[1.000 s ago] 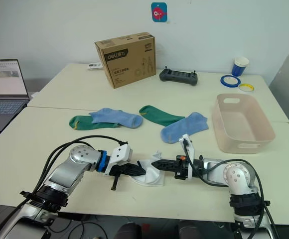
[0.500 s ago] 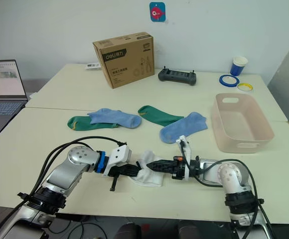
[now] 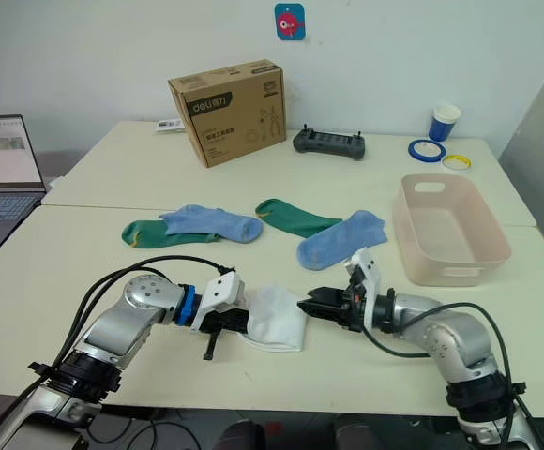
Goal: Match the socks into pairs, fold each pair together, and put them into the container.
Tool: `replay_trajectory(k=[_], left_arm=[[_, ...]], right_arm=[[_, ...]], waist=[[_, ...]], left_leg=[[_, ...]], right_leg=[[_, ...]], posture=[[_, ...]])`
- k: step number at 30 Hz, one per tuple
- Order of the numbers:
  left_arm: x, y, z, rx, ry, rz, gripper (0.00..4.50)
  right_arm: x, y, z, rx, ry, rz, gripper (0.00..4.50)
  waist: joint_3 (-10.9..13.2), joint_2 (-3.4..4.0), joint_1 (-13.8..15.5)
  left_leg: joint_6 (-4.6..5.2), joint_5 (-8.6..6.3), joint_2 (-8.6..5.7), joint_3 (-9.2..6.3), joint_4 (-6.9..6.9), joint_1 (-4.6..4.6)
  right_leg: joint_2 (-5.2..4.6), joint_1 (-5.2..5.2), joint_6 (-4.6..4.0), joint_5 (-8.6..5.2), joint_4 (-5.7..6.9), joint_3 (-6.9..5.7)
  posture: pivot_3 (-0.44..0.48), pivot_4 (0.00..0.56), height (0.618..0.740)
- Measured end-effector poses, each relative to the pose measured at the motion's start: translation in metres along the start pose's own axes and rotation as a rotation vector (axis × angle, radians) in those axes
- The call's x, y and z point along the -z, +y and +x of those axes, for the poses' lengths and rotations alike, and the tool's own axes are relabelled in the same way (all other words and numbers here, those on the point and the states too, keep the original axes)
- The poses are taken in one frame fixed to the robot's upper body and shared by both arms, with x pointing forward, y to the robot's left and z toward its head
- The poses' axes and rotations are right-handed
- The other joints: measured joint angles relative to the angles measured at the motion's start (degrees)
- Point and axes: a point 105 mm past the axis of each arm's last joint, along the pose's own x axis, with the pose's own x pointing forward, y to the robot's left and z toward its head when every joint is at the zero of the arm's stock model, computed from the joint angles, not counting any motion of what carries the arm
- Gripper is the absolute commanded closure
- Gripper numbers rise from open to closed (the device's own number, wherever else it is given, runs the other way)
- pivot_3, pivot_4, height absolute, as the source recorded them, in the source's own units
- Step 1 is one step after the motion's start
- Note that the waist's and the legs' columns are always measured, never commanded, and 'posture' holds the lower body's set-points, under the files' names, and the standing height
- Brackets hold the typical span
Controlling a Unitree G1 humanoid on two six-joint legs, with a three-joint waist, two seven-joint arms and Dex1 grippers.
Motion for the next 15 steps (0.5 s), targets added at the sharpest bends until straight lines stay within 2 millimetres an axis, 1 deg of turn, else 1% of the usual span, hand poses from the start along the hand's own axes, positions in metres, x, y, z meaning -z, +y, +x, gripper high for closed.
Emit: replay_trajectory(k=[3, 5, 10, 13, 15], left_arm=[[0.0, 0.0, 0.0, 0.001, -0.004, -0.01, 4.5], [0.0, 0.0, -0.001, 0.002, -0.006, -0.018, 4.5], [0.0, 0.0, -0.003, 0.003, -0.007, -0.046, 4.5], [0.001, 0.003, -0.016, -0.023, 0.009, -0.055, 4.5], [0.003, 0.006, -0.034, -0.05, 0.031, -0.077, 4.5]], right_arm=[[0.008, 0.003, 0.005, -0.027, 0.044, -0.152, 4.44], [0.017, 0.002, 0.009, -0.044, 0.084, -0.223, 4.48], [0.039, -0.001, 0.019, -0.063, 0.179, -0.325, 4.48], [0.042, -0.002, 0.026, -0.07, 0.189, -0.371, 4.48], [0.042, -0.002, 0.026, -0.078, 0.196, -0.394, 4.48]], waist=[[0.0, -0.01, 0.0], [0.0, -0.01, 0.01], [0.01, -0.01, 0.03], [0.03, -0.02, -0.12], [0.08, -0.08, -0.15]], left_leg=[[0.0, 0.0, 0.0, 0.04, 0.03, -0.01], [0.0, 0.0, 0.0, 0.04, 0.03, 0.0], [0.0, 0.0, 0.0, 0.02, 0.02, 0.0], [0.0, 0.0, 0.01, 0.02, 0.01, 0.01], [0.0, 0.0, 0.03, -0.01, 0.0, 0.0]], right_leg=[[-0.01, 0.01, 0.0, 0.0, -0.02, 0.02], [-0.01, 0.0, 0.0, 0.0, -0.02, 0.02], [0.0, -0.02, -0.04, -0.02, -0.01, 0.0], [0.0, -0.03, -0.05, -0.03, 0.0, 0.01], [0.03, -0.05, -0.07, -0.04, 0.01, -0.02]], posture=[[0.0, 0.15, 0.74], [0.0, 0.15, 0.74], [0.0, 0.15, 0.74], [0.0, 0.15, 0.74], [0.0, 0.15, 0.74]])
